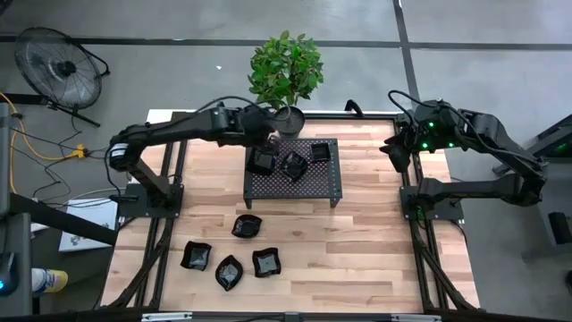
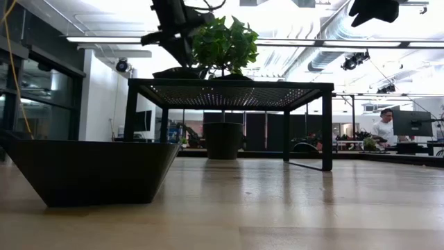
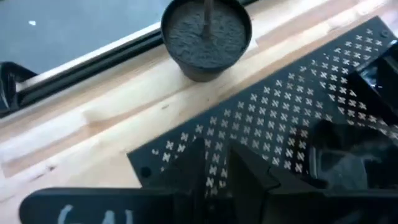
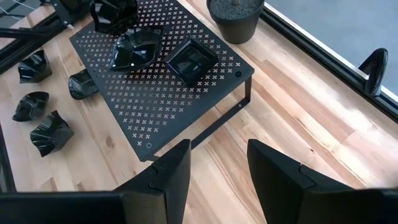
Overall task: Pick & Place Mini shaped plates
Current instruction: Stack the black distorted square plate on top of the other black distorted square plates on the shelf
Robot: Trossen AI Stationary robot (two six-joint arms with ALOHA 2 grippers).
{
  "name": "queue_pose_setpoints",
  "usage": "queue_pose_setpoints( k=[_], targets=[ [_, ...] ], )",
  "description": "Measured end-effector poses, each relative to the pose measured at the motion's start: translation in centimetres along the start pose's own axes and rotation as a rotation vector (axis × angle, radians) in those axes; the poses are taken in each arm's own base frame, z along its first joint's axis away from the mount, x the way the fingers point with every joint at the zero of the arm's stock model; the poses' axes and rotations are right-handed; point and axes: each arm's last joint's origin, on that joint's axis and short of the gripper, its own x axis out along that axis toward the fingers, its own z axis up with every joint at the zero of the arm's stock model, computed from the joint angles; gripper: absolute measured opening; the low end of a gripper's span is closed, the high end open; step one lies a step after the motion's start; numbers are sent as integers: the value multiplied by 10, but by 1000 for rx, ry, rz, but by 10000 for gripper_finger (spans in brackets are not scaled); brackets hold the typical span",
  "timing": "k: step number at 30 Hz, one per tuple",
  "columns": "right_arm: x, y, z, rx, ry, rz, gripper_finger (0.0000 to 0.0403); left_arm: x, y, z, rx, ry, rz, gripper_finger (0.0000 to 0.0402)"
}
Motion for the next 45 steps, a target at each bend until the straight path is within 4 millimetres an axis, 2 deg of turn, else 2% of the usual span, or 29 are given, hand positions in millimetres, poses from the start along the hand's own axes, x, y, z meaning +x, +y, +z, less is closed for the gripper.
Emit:
queue_pose_setpoints(
  k=[8,15,24,27,30,33,39,45],
  targets=[
    [0,0,0,28,2,6,154,10,-5,0,54,-9,23,62],
    [0,0,0,43,2,6,154,16,-2,-10,90,119,54,62],
    [0,0,0,43,2,6,153,14,-4,-7,90,88,35,62],
    [0,0,0,39,3,6,154,2,-1,-1,121,42,35,62],
    [0,0,0,34,4,8,154,-24,6,10,129,-27,13,62],
    [0,0,0,31,6,8,154,-43,8,12,148,-45,-1,62],
    [0,0,-1,18,9,8,153,-74,10,-2,196,-16,-35,62],
    [0,0,-1,16,10,7,154,-97,9,-34,244,89,-19,62]
  ],
)
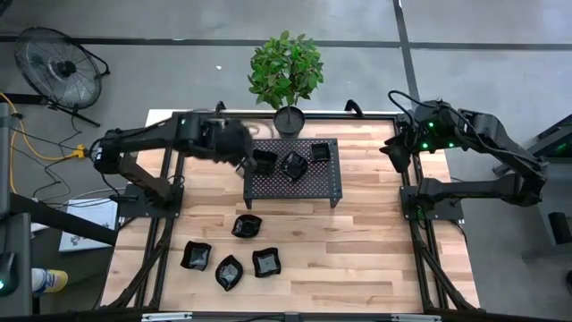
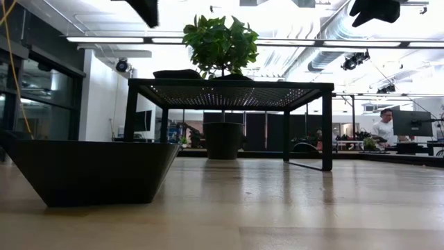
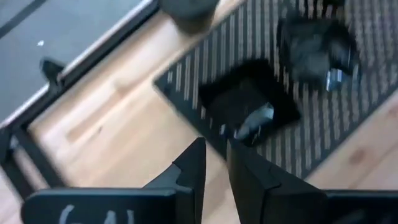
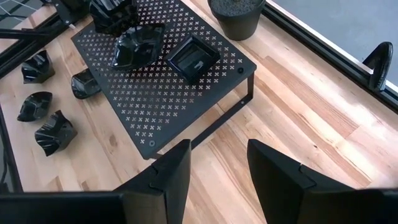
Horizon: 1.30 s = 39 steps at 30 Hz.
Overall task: Pick & Place Mini shaped plates
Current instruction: Stack the black distorted square plate on top of the other black distorted square plates on the shelf
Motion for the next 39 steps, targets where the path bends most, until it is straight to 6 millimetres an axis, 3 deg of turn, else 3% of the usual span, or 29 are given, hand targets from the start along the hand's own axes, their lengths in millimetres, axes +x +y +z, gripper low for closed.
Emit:
queue_pose_setpoints(
  k=[10,19,29,39],
  targets=[
    [0,0,0,0,0,0,154,-13,-32,-60,14,93,3,62],
    [0,0,0,0,3,7,154,0,-58,-126,-25,289,-16,62],
    [0,0,0,-8,6,13,154,15,-90,-193,-241,410,-97,62],
    [0,0,-1,-7,19,21,154,43,-117,-223,-229,573,37,62]
  ],
)
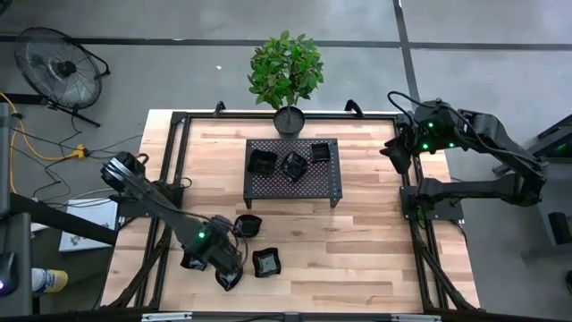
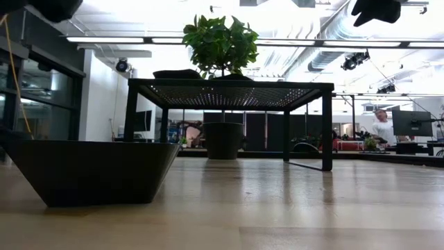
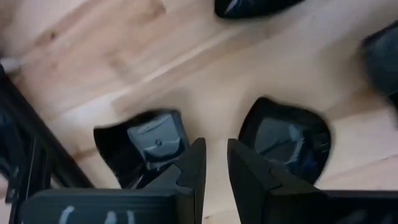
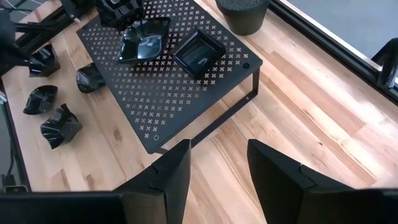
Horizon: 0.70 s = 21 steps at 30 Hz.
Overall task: Pick & Place Mini shaped plates
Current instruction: Stack the black distorted square plate on top of the other black distorted square plates on the shelf
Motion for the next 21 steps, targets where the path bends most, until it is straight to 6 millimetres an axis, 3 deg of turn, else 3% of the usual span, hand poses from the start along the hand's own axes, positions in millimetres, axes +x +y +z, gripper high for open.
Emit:
queue_pose_setpoints(
  k=[12,21],
  targets=[
    [0,0,-1,9,15,-5,154,42,-21,-7,-8,73,121,62],
    [0,0,-1,36,15,-5,154,51,-21,-7,-11,74,182,62]
  ],
)
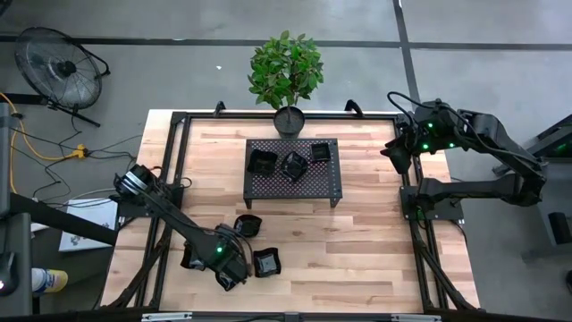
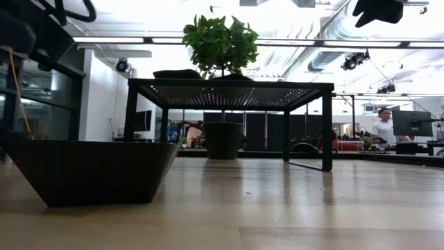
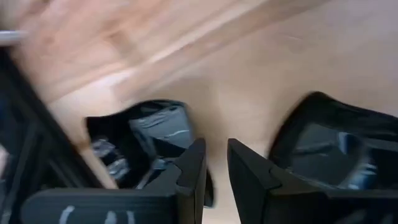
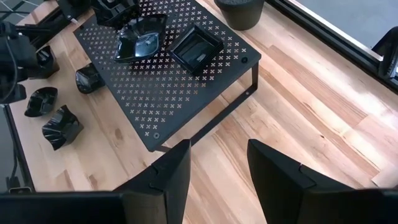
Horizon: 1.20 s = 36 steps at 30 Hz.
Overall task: Pick & Place Mini shaped plates
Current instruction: Stack the black distorted square plate on top of the other black distorted square plates on the shelf
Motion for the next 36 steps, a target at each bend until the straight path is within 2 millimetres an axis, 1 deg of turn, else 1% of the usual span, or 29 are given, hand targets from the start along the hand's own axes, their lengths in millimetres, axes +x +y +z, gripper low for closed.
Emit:
queue_pose_setpoints(
  k=[4,7,10,17,26,36],
  targets=[
    [0,0,0,11,1,0,154,0,7,1,-8,-13,73,62],
    [0,0,0,23,3,6,154,0,9,2,-10,-17,94,62],
    [0,0,0,26,7,15,154,2,9,2,-9,-5,90,62],
    [0,0,0,41,9,18,153,16,8,3,-7,-8,58,62],
    [0,0,0,45,8,17,154,23,11,4,-9,-8,74,62],
    [0,0,0,56,8,15,154,34,10,5,-6,3,42,62]
  ],
)
